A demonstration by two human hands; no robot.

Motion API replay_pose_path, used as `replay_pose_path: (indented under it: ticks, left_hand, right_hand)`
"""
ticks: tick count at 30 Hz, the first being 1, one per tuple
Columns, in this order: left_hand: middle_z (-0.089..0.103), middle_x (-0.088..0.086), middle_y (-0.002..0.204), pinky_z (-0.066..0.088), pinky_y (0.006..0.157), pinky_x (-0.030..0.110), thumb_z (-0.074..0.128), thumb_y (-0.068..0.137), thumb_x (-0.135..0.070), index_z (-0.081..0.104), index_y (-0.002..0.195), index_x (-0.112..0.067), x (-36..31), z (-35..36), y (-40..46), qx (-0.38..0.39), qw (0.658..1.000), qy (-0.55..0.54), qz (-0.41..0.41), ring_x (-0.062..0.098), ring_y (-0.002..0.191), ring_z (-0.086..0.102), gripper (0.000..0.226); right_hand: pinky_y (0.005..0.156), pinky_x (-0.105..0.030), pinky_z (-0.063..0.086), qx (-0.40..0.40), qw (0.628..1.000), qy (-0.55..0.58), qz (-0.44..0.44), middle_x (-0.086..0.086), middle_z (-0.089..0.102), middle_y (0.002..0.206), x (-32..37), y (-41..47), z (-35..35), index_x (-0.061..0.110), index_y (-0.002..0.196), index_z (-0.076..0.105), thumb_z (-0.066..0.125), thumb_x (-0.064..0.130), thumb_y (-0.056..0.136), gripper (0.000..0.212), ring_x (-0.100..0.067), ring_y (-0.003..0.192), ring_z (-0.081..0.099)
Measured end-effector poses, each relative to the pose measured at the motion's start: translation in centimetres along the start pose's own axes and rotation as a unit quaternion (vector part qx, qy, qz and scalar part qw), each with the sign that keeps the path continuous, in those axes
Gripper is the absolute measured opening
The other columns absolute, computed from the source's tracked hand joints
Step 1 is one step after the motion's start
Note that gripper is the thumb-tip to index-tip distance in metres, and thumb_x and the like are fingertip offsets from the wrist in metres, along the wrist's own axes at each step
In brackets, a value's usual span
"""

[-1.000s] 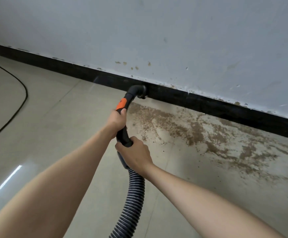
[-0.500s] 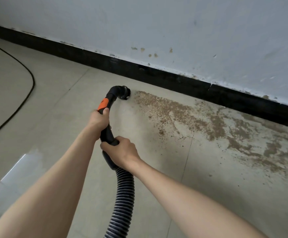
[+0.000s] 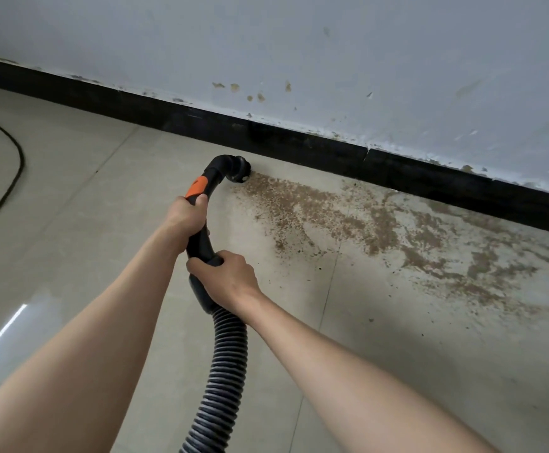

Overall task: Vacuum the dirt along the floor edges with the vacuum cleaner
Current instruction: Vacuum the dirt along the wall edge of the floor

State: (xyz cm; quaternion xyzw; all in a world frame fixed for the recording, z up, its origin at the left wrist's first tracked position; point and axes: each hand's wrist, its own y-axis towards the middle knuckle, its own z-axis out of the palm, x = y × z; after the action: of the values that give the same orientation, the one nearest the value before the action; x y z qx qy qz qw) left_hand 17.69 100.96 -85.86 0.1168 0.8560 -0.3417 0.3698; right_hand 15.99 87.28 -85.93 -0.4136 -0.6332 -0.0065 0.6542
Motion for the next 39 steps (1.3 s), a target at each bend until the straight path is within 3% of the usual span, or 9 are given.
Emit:
replay_pose_path:
  ticks: [4,9,14,18,21,24,28,33,39]
  left_hand:
    - [0.053,0.013,0.076,0.048,0.055,0.032,0.037,0.100,-0.030,0.038,0.124,0.001,-1.0,1.9,-0.9,0.019,0.999,0.024,0.010,0.025,0.059,0.055,0.039]
    - [0.057,0.019,0.098,0.053,0.083,0.043,0.034,0.100,-0.033,0.039,0.125,0.003,-2.0,5.0,-2.6,0.033,0.994,0.096,0.030,0.034,0.088,0.061,0.043]
    - [0.048,0.007,0.076,0.042,0.054,0.030,0.034,0.101,-0.032,0.042,0.121,0.004,-3.2,8.3,-4.3,0.050,0.985,0.151,0.063,0.018,0.062,0.049,0.041]
    - [0.052,0.011,0.083,0.048,0.061,0.033,0.033,0.101,-0.036,0.041,0.126,0.005,-4.0,10.4,-5.1,0.071,0.981,0.168,0.070,0.023,0.070,0.053,0.049]
    - [0.047,0.007,0.078,0.039,0.052,0.029,0.033,0.101,-0.038,0.039,0.129,0.004,-4.5,11.9,-5.3,0.078,0.980,0.172,0.069,0.017,0.065,0.048,0.050]
    - [0.056,0.014,0.093,0.052,0.068,0.038,0.032,0.101,-0.037,0.034,0.132,0.003,-5.0,13.5,-5.8,0.095,0.981,0.155,0.073,0.026,0.078,0.058,0.051]
    - [0.055,0.022,0.116,0.051,0.081,0.041,0.031,0.102,-0.037,0.032,0.132,0.004,-5.5,15.4,-6.6,0.098,0.976,0.174,0.081,0.036,0.100,0.059,0.051]
    - [0.057,0.023,0.115,0.053,0.082,0.044,0.031,0.102,-0.038,0.028,0.133,0.003,-5.9,16.8,-7.7,0.143,0.970,0.176,0.088,0.032,0.089,0.059,0.052]
    - [0.058,0.024,0.112,0.052,0.087,0.048,0.032,0.101,-0.037,0.035,0.129,0.003,-5.7,15.3,-7.2,0.145,0.975,0.143,0.090,0.035,0.093,0.061,0.050]
  right_hand:
    - [0.057,-0.031,0.053,-0.017,1.000,0.020,0.011,0.002,0.060,0.073,-0.6,-1.0,-1.8,0.022,0.075,0.053,0.061,0.044,0.075,0.023,-0.019,0.060,0.059]
    - [0.069,-0.043,0.059,-0.023,0.998,0.062,0.024,0.000,0.061,0.075,-2.3,-2.8,-4.5,0.021,0.076,0.056,0.062,0.042,0.074,0.023,-0.023,0.063,0.060]
    - [0.064,-0.041,0.058,-0.035,0.995,0.088,0.026,0.000,0.060,0.071,-3.7,-4.3,-7.1,0.019,0.075,0.055,0.063,0.041,0.071,0.024,-0.023,0.058,0.058]
    - [0.056,-0.033,0.056,-0.054,0.994,0.095,0.023,0.003,0.059,0.067,-4.6,-5.1,-8.9,0.020,0.075,0.056,0.064,0.040,0.073,0.021,-0.019,0.052,0.057]
    - [0.055,-0.032,0.055,-0.072,0.993,0.086,0.025,0.003,0.060,0.068,-5.0,-5.4,-10.1,0.020,0.076,0.057,0.064,0.041,0.072,0.022,-0.017,0.052,0.058]
    - [0.058,-0.031,0.052,-0.092,0.993,0.074,0.028,0.005,0.060,0.069,-5.8,-5.6,-11.3,0.022,0.077,0.058,0.063,0.042,0.073,0.021,-0.016,0.057,0.058]
    - [0.057,-0.029,0.050,-0.113,0.991,0.062,0.030,0.007,0.060,0.069,-6.9,-6.1,-12.5,0.022,0.079,0.059,0.063,0.043,0.075,0.022,-0.013,0.057,0.057]
    - [0.059,-0.031,0.051,-0.158,0.984,0.068,0.036,0.009,0.057,0.064,-7.6,-6.8,-12.6,0.023,0.078,0.057,0.062,0.043,0.075,0.021,-0.012,0.054,0.055]
    - [0.061,-0.035,0.055,-0.169,0.984,0.050,0.024,0.009,0.057,0.061,-6.5,-6.4,-11.4,0.022,0.076,0.057,0.062,0.042,0.075,0.021,-0.014,0.054,0.056]
